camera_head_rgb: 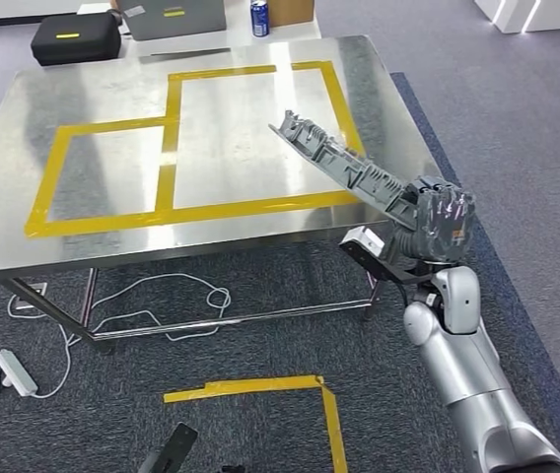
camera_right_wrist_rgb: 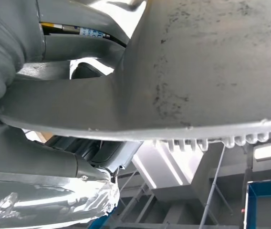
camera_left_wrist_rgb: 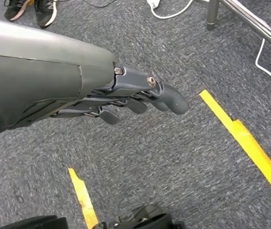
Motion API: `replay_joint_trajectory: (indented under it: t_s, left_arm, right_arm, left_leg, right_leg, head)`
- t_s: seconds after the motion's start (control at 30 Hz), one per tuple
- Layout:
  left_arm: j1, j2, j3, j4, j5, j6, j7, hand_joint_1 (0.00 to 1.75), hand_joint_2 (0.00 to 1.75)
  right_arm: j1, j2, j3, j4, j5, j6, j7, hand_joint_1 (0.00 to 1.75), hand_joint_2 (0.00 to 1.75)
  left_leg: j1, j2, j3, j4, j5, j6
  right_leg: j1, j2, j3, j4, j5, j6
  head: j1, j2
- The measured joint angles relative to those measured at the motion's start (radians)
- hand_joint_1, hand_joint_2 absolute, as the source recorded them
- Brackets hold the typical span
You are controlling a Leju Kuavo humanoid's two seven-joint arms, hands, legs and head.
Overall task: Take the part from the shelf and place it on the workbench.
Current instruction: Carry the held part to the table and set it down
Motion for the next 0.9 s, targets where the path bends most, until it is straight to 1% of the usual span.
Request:
replay_joint_trajectory:
  t_s: [0.03, 0.07, 0.1, 0.13, 0.17, 0.23, 0.27, 0.3, 0.33, 0.4, 0.43, 0.47, 0.5, 0.53, 0.57, 0.6, 0.63, 0.67, 0.7, 0.73, 0.77, 0.8, 0.83, 0.9]
  left_arm:
    - [0.000, 0.000, -0.001, 0.000, 0.000, 0.000, 0.000, 0.00, 1.75]
    - [-0.001, 0.001, -0.003, 0.000, 0.000, 0.000, 0.000, 0.00, 1.75]
    - [-0.002, 0.001, -0.004, 0.000, 0.000, 0.000, 0.000, 0.00, 1.75]
    - [-0.002, 0.001, -0.005, 0.000, 0.000, 0.000, 0.000, 0.00, 1.75]
    - [-0.002, 0.001, -0.006, 0.000, 0.000, 0.000, 0.000, 0.00, 1.75]
    - [-0.001, 0.001, -0.006, 0.000, 0.000, 0.000, 0.000, 0.00, 1.75]
    - [-0.001, 0.001, -0.006, 0.000, 0.000, 0.000, 0.000, 0.00, 1.75]
    - [-0.002, 0.001, -0.006, 0.000, 0.000, 0.000, 0.000, 0.00, 1.75]
    - [-0.002, 0.001, -0.006, 0.000, 0.000, 0.000, 0.000, 0.00, 1.75]
    - [-0.003, 0.000, -0.007, 0.000, 0.000, 0.000, 0.000, 0.00, 1.75]
    - [-0.003, 0.000, -0.007, 0.000, 0.000, -0.001, 0.000, 0.00, 1.75]
    - [-0.002, 0.000, -0.007, 0.000, 0.000, -0.001, 0.000, 0.00, 1.75]
    - [-0.002, 0.000, -0.007, 0.000, 0.000, -0.001, 0.000, 0.00, 1.75]
    - [-0.002, 0.000, -0.007, 0.000, 0.000, -0.001, 0.000, 0.00, 1.75]
    - [-0.002, 0.000, -0.007, 0.000, 0.000, -0.001, 0.000, 0.00, 1.75]
    - [-0.002, 0.000, -0.007, 0.000, 0.001, -0.001, 0.000, 0.00, 1.75]
    - [-0.002, 0.000, -0.007, 0.000, 0.001, -0.002, 0.000, 0.00, 1.75]
    - [-0.001, -0.001, -0.007, 0.000, 0.002, -0.002, 0.000, 0.00, 1.75]
    - [-0.001, -0.001, -0.007, 0.000, 0.002, -0.002, 0.000, 0.00, 1.75]
    - [-0.001, -0.001, -0.007, 0.000, 0.003, -0.002, 0.000, 0.00, 1.75]
    - [-0.001, -0.001, -0.007, 0.000, 0.005, -0.003, 0.000, 0.00, 1.75]
    - [-0.001, -0.001, -0.007, 0.000, 0.006, -0.003, 0.000, 0.00, 1.75]
    - [-0.001, -0.001, -0.007, 0.000, 0.007, -0.003, 0.000, 0.00, 1.75]
    - [-0.001, 0.000, -0.008, 0.000, 0.009, -0.003, 0.000, 0.00, 1.75]
  right_arm:
    - [0.000, 0.000, 0.000, 0.000, 0.000, 0.000, 0.000, 1.75, 1.75]
    - [0.000, 0.000, 0.000, -0.002, 0.000, 0.000, 0.000, 1.75, 1.75]
    - [0.000, 0.000, 0.000, -0.003, 0.000, 0.000, 0.000, 1.75, 1.75]
    - [-0.001, 0.000, 0.000, -0.005, 0.000, 0.000, 0.000, 1.75, 1.75]
    - [-0.002, 0.000, 0.000, -0.006, -0.001, 0.000, -0.001, 1.75, 1.75]
    - [-0.002, 0.000, 0.001, -0.008, -0.004, 0.000, -0.002, 1.75, 1.75]
    - [-0.002, 0.000, 0.001, -0.010, -0.004, 0.000, -0.002, 1.75, 1.75]
    - [-0.002, 0.000, 0.002, -0.012, -0.005, 0.000, -0.003, 1.75, 1.75]
    - [-0.002, 0.000, 0.002, -0.013, -0.005, 0.000, -0.003, 1.75, 1.75]
    - [0.000, 0.000, 0.004, -0.014, -0.005, 0.000, -0.003, 1.75, 1.75]
    - [0.002, 0.001, 0.005, -0.014, -0.005, 0.000, -0.003, 1.75, 1.75]
    - [0.004, 0.001, 0.006, -0.014, -0.005, 0.000, -0.003, 1.75, 1.75]
    - [0.006, 0.001, 0.007, -0.014, -0.005, 0.000, -0.003, 1.75, 1.75]
    - [0.006, 0.001, 0.008, -0.014, -0.005, 0.000, -0.002, 1.75, 1.75]
    - [0.005, 0.001, 0.008, -0.015, -0.005, 0.000, -0.002, 1.75, 1.75]
    - [0.004, 0.001, 0.009, -0.017, -0.006, 0.000, -0.002, 1.75, 1.75]
    - [0.002, 0.001, 0.010, -0.020, -0.006, 0.000, -0.001, 1.75, 1.75]
    - [0.001, 0.002, 0.012, -0.022, -0.007, 0.000, -0.001, 1.75, 1.75]
    - [0.001, 0.002, 0.013, -0.024, -0.007, 0.000, 0.000, 1.75, 1.75]
    - [0.001, 0.003, 0.014, -0.026, -0.008, 0.000, 0.001, 1.75, 1.75]
    - [0.001, 0.003, 0.015, -0.028, -0.008, 0.000, 0.004, 1.75, 1.75]
    - [0.001, 0.004, 0.016, -0.030, -0.008, 0.000, 0.006, 1.75, 1.75]
    - [0.000, 0.004, 0.018, -0.032, -0.008, 0.000, 0.007, 1.75, 1.75]
    - [-0.001, 0.006, 0.022, -0.034, -0.009, 0.000, 0.008, 1.75, 1.75]
  left_leg:
    - [0.001, 0.000, 0.028, -0.062, 0.040, 0.002]
    - [0.000, 0.000, 0.059, -0.126, 0.070, 0.005]
    - [-0.001, 0.000, 0.085, -0.181, 0.088, 0.008]
    - [-0.002, 0.000, 0.100, -0.215, 0.095, 0.011]
    - [-0.005, 0.000, 0.104, -0.228, 0.091, 0.015]
    - [-0.005, 0.000, 0.105, -0.237, 0.092, 0.026]
    - [-0.005, 0.000, 0.107, -0.241, 0.094, 0.033]
    - [-0.004, 0.000, 0.109, -0.245, 0.097, 0.040]
    - [-0.004, 0.001, 0.111, -0.247, 0.098, 0.046]
    - [-0.010, 0.002, 0.111, -0.247, 0.097, 0.053]
    - [-0.012, 0.002, 0.111, -0.247, 0.097, 0.055]
    - [-0.014, 0.001, 0.111, -0.247, 0.096, 0.056]
    - [-0.016, 0.000, 0.112, -0.247, 0.096, 0.056]
    - [-0.017, -0.001, 0.112, -0.247, 0.096, 0.057]
    - [-0.018, -0.002, 0.112, -0.246, 0.096, 0.056]
    - [-0.021, -0.002, 0.110, -0.244, 0.096, 0.054]
    - [-0.023, -0.002, 0.108, -0.242, 0.096, 0.052]
    - [-0.024, -0.002, 0.105, -0.240, 0.097, 0.048]
    - [-0.025, -0.002, 0.104, -0.239, 0.098, 0.045]
    - [-0.024, -0.002, 0.103, -0.238, 0.096, 0.040]
    - [-0.023, -0.002, 0.100, -0.232, 0.089, 0.035]
    - [-0.022, -0.001, 0.092, -0.212, 0.073, 0.029]
    - [-0.019, -0.001, 0.075, -0.173, 0.047, 0.022]
    - [-0.010, 0.000, 0.020, -0.050, -0.011, 0.008]
  right_leg:
    - [0.000, 0.001, 0.002, 0.000, -0.001, 0.001]
    - [0.001, 0.001, 0.002, 0.000, -0.002, 0.004]
    - [0.002, 0.002, 0.001, 0.001, -0.002, 0.007]
    - [0.004, 0.002, -0.001, 0.001, -0.002, 0.012]
    - [0.004, 0.002, -0.003, 0.001, -0.001, 0.017]
    - [0.001, 0.001, -0.007, 0.000, -0.002, 0.029]
    - [0.000, 0.000, -0.013, 0.010, -0.010, 0.034]
    - [-0.001, 0.000, -0.028, 0.039, -0.028, 0.037]
    - [-0.001, 0.000, -0.054, 0.090, -0.055, 0.038]
    - [-0.001, 0.000, -0.118, 0.226, -0.113, 0.038]
    - [-0.001, 0.000, -0.141, 0.273, -0.126, 0.038]
    - [0.000, 0.000, -0.148, 0.286, -0.121, 0.037]
    - [0.001, 0.000, -0.134, 0.258, -0.099, 0.034]
    - [0.002, -0.001, -0.104, 0.198, -0.065, 0.030]
    - [0.005, -0.002, -0.068, 0.127, -0.036, 0.025]
    - [0.007, -0.003, -0.034, 0.063, -0.017, 0.020]
    - [0.009, -0.003, -0.012, 0.023, -0.008, 0.018]
    - [0.011, -0.003, -0.001, 0.004, -0.007, 0.016]
    - [0.011, -0.002, 0.002, 0.000, -0.007, 0.015]
    - [0.010, -0.002, 0.003, -0.002, -0.004, 0.012]
    - [0.007, -0.002, 0.005, -0.005, -0.002, 0.009]
    - [0.005, -0.003, 0.006, -0.009, 0.000, 0.005]
    - [0.002, -0.004, 0.008, -0.013, 0.002, 0.002]
    - [0.001, -0.004, 0.009, -0.013, 0.003, 0.000]
  head:
    - [0.000, 0.000]
    - [0.000, 0.000]
    - [0.000, 0.000]
    - [0.001, 0.000]
    - [0.002, 0.000]
    - [0.001, 0.000]
    - [0.002, 0.000]
    - [0.004, 0.000]
    - [0.005, 0.000]
    - [0.006, 0.000]
    - [0.006, 0.000]
    - [0.006, 0.000]
    - [0.006, 0.000]
    - [0.006, 0.000]
    - [0.006, 0.000]
    - [0.006, 0.000]
    - [0.005, 0.000]
    - [0.005, 0.000]
    - [0.005, 0.000]
    - [0.005, 0.000]
    - [0.005, 0.000]
    - [0.002, 0.000]
    - [0.000, 0.000]
    - [-0.003, 0.000]
